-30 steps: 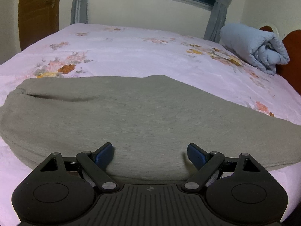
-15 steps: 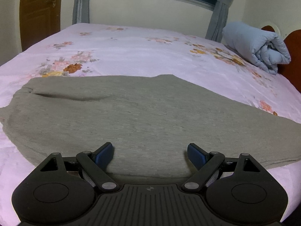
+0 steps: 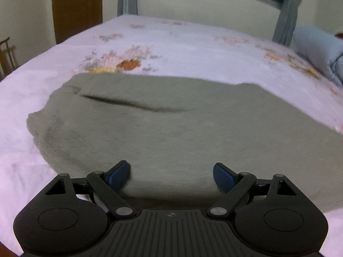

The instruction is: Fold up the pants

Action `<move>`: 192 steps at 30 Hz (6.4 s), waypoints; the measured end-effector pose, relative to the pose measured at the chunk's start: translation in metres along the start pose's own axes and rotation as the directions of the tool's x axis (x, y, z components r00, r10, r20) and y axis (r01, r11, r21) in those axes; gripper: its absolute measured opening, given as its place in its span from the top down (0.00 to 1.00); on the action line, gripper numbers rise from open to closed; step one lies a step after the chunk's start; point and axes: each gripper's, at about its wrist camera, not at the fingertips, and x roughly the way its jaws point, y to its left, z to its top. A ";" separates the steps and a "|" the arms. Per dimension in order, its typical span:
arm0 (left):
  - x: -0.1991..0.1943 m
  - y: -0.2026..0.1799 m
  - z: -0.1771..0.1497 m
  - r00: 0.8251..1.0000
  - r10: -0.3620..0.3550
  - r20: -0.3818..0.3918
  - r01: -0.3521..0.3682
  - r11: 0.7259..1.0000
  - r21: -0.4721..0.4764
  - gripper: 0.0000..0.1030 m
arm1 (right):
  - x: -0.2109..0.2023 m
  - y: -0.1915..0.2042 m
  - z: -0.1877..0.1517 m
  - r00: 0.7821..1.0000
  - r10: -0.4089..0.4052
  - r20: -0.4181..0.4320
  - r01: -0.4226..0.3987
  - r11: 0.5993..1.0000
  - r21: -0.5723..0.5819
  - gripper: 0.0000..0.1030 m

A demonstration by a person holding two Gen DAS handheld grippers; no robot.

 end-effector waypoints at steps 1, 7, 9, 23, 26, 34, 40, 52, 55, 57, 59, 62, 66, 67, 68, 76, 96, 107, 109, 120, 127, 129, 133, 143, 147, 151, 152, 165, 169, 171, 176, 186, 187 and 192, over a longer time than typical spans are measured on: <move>-0.001 0.002 0.001 1.000 0.004 -0.008 -0.004 1.000 0.010 0.16 | -0.006 -0.007 0.004 0.999 -0.022 0.044 0.020 0.999 0.044 1.00; -0.023 0.007 0.008 0.993 0.036 0.114 -0.042 0.998 0.047 0.16 | -0.003 0.052 -0.029 0.989 0.115 -0.095 -0.128 0.982 -0.141 0.79; -0.019 0.008 0.009 0.994 0.032 0.106 -0.037 0.998 0.043 0.16 | 0.015 0.081 -0.051 0.977 0.134 -0.168 -0.167 0.965 -0.204 0.73; -0.023 0.048 0.007 0.989 -0.008 0.145 0.007 1.000 0.003 0.11 | 0.074 0.186 -0.088 0.909 0.208 -0.361 -0.335 0.880 -0.336 0.60; -0.013 0.052 0.014 0.990 0.009 0.140 -0.009 1.000 -0.003 0.11 | 0.097 0.214 -0.107 0.855 0.264 -0.447 -0.426 0.849 -0.313 0.60; 0.000 0.051 0.011 0.998 0.018 0.055 -0.025 0.993 0.112 0.11 | 0.116 0.173 -0.099 0.941 0.147 -0.304 -0.195 0.971 -0.137 0.88; -0.006 0.048 0.007 0.995 0.012 0.099 -0.020 0.996 0.083 0.10 | 0.031 0.116 -0.043 0.974 0.202 -0.104 -0.209 0.976 -0.057 0.73; -0.004 -0.017 0.025 0.987 -0.109 0.117 0.093 0.987 0.130 0.10 | -0.039 0.022 -0.021 0.987 0.158 0.015 -0.159 0.986 0.047 0.41; -0.005 -0.037 0.036 0.981 -0.150 0.121 0.129 0.978 0.162 0.10 | -0.034 0.033 -0.024 0.981 0.192 0.000 -0.192 0.981 0.033 0.41; -0.005 -0.053 0.046 0.978 -0.166 0.125 0.141 0.972 0.188 0.10 | -0.024 0.039 -0.020 0.979 0.202 -0.034 -0.201 0.979 0.031 0.41; 0.000 -0.065 0.055 0.979 -0.169 0.114 0.145 0.970 0.197 0.10 | -0.019 0.045 -0.022 0.967 0.221 -0.124 -0.219 0.975 0.027 0.41; 0.009 -0.076 0.059 0.987 -0.131 0.092 0.110 0.973 0.204 0.10 | 0.014 0.076 -0.028 0.923 0.275 -0.271 -0.288 0.957 -0.011 0.41; 0.015 -0.072 0.055 0.995 -0.051 0.090 0.033 0.982 0.188 0.10 | 0.049 0.115 -0.043 0.890 0.273 -0.364 -0.326 0.941 -0.090 0.46; 0.016 -0.067 0.054 0.996 -0.037 0.084 0.022 0.984 0.175 0.10 | 0.054 0.123 -0.046 0.895 0.252 -0.367 -0.316 0.941 -0.125 0.47; 0.016 -0.060 0.053 0.997 -0.027 0.075 0.014 0.987 0.162 0.10 | 0.061 0.128 -0.051 0.902 0.222 -0.371 -0.295 0.944 -0.151 0.47; 0.010 -0.028 0.038 0.997 -0.067 0.023 0.064 0.992 0.113 0.10 | 0.059 0.133 -0.043 0.916 0.215 -0.338 -0.261 0.960 -0.097 0.66; -0.031 -0.197 -0.030 0.972 -0.230 -0.039 0.234 0.955 0.184 0.10 | -0.134 -0.038 -0.046 0.988 0.051 0.148 -0.076 0.982 0.172 0.56; -0.040 -0.206 -0.047 0.987 -0.163 0.005 0.159 0.965 0.207 0.06 | -0.124 -0.056 -0.055 0.988 0.074 0.139 -0.103 0.970 0.220 0.63; -0.044 -0.205 -0.052 0.987 -0.159 0.017 0.152 0.967 0.207 0.06 | -0.124 -0.057 -0.055 0.987 0.078 0.140 -0.109 0.968 0.225 0.63; -0.081 -0.188 -0.059 0.977 -0.145 0.157 0.122 0.982 0.144 0.05 | -0.130 -0.052 -0.055 0.979 0.098 0.181 -0.136 0.968 0.211 0.62; -0.069 -0.164 -0.064 0.984 -0.163 0.071 0.150 0.976 0.160 0.03 | -0.137 -0.048 -0.054 0.976 0.107 0.188 -0.145 0.969 0.202 0.60; -0.082 -0.144 -0.059 0.982 -0.131 0.134 0.114 0.985 0.130 0.03 | -0.140 -0.043 -0.052 0.974 0.108 0.199 -0.144 0.973 0.178 0.60; -0.093 -0.087 -0.031 0.976 -0.052 0.214 0.046 0.998 0.034 0.03 | -0.131 -0.011 -0.050 0.972 0.176 0.158 -0.189 0.979 0.072 0.60; -0.061 0.092 0.001 0.970 0.221 0.106 -0.187 0.947 -0.263 0.03 | 0.036 0.224 -0.110 0.891 0.298 -0.342 -0.415 0.839 -0.352 0.59; -0.043 0.119 -0.004 0.979 0.189 0.080 -0.153 0.931 -0.332 0.04 | 0.101 0.307 -0.151 0.873 0.228 -0.431 -0.443 0.739 -0.507 0.59; -0.017 0.126 0.000 0.987 0.153 0.054 -0.124 0.926 -0.356 0.29 | 0.161 0.364 -0.187 0.866 0.145 -0.478 -0.451 0.640 -0.622 0.56; -0.012 0.132 0.001 0.989 0.134 0.056 -0.103 0.919 -0.382 0.29 | 0.174 0.374 -0.195 0.865 0.127 -0.485 -0.452 0.616 -0.645 0.54; -0.015 0.142 -0.011 0.986 0.054 0.157 0.016 0.911 -0.413 0.65 | 0.207 0.415 -0.256 0.898 -0.039 -0.437 -0.403 0.321 -0.857 1.00; -0.007 0.153 -0.029 0.991 0.004 0.134 0.060 0.880 -0.470 0.65 | 0.219 0.409 -0.275 0.918 -0.102 -0.382 -0.348 0.250 -0.903 1.00; -0.016 0.159 -0.029 0.990 -0.005 0.142 0.076 0.862 -0.501 0.56 | 0.212 0.411 -0.268 0.928 -0.085 -0.363 -0.326 0.289 -0.900 0.95; -0.055 0.140 -0.014 0.967 0.116 0.226 -0.024 0.928 -0.371 0.46 | 0.160 0.406 -0.244 0.909 0.037 -0.414 -0.395 0.390 -0.832 0.93; -0.011 0.114 0.001 0.994 0.083 0.067 -0.065 0.969 -0.238 0.11 | 0.117 0.342 -0.230 0.930 -0.005 -0.368 -0.287 0.614 -0.735 0.74; -0.020 0.109 -0.001 0.989 0.109 0.097 -0.086 0.973 -0.214 0.11 | 0.094 0.333 -0.219 0.936 0.053 -0.349 -0.305 0.617 -0.725 0.59; -0.041 0.052 -0.006 0.989 0.002 0.147 0.007 0.998 -0.063 0.11 | 0.020 0.258 -0.177 0.968 0.017 -0.252 -0.206 0.625 -0.752 0.37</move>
